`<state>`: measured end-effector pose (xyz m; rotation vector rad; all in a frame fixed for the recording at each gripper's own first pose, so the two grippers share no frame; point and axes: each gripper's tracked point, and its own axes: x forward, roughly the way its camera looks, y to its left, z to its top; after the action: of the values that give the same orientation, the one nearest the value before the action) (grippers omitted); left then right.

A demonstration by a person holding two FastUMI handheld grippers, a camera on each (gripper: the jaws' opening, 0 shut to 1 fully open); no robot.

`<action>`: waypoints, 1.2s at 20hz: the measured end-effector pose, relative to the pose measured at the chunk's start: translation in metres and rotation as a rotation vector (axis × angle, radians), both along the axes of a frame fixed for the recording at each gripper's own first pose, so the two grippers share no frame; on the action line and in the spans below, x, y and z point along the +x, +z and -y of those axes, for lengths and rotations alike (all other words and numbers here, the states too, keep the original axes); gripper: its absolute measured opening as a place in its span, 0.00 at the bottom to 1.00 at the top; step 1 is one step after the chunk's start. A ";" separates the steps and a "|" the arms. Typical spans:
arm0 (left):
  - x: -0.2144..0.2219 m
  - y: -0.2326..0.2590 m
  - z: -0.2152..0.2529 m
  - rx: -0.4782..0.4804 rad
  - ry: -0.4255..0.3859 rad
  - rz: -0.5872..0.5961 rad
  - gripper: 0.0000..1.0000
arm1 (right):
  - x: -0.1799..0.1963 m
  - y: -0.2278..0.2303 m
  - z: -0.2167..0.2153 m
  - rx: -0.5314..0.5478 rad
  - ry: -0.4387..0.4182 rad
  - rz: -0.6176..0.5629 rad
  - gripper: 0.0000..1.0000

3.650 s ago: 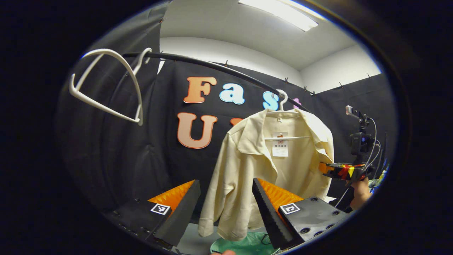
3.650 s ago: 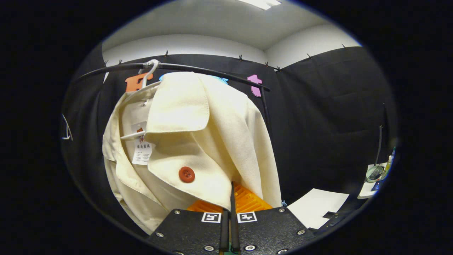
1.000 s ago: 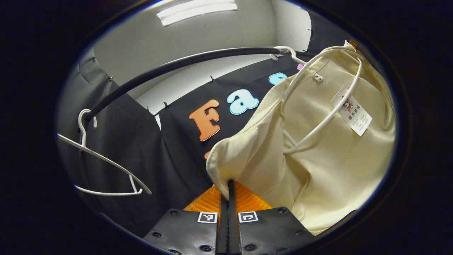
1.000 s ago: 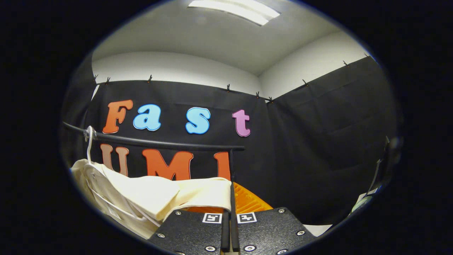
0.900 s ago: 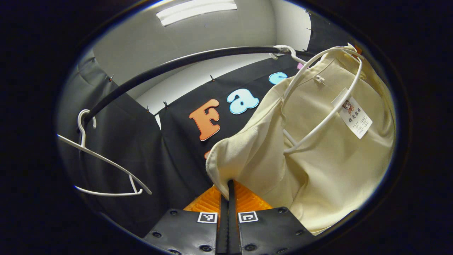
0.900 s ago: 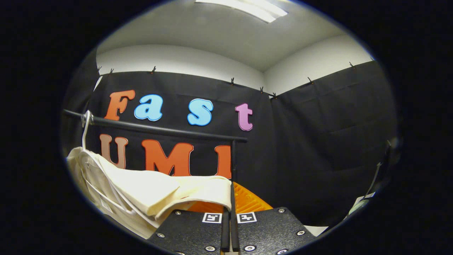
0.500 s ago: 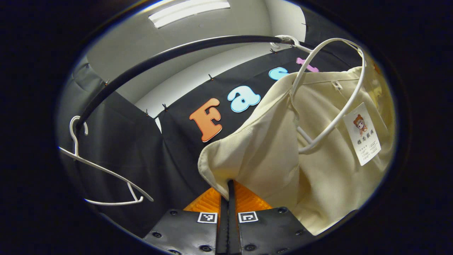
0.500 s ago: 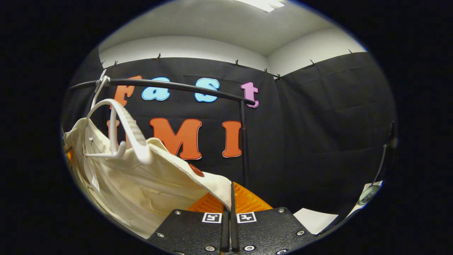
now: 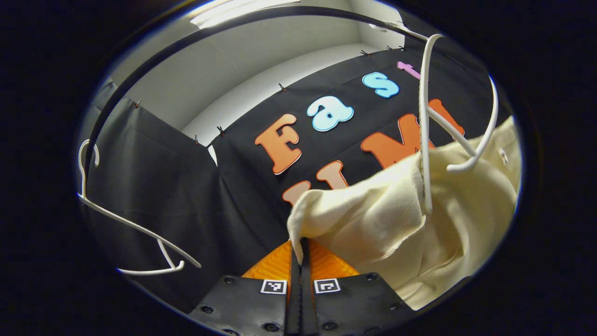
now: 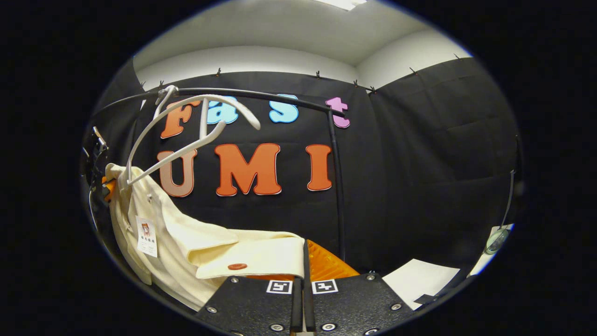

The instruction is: Grasp the clothes on the hanger with both hands and then place them into the laundry hamper below.

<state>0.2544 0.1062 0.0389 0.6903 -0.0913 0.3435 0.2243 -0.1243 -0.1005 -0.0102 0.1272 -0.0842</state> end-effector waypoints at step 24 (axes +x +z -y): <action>-0.184 -0.113 0.136 -0.412 -0.382 -0.249 0.07 | -0.113 0.000 -0.153 0.010 0.279 -0.046 0.01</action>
<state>0.0702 -0.0296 -0.0746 0.2917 0.0839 -0.0937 0.1108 0.0284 -0.1004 -0.0198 0.1709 0.1955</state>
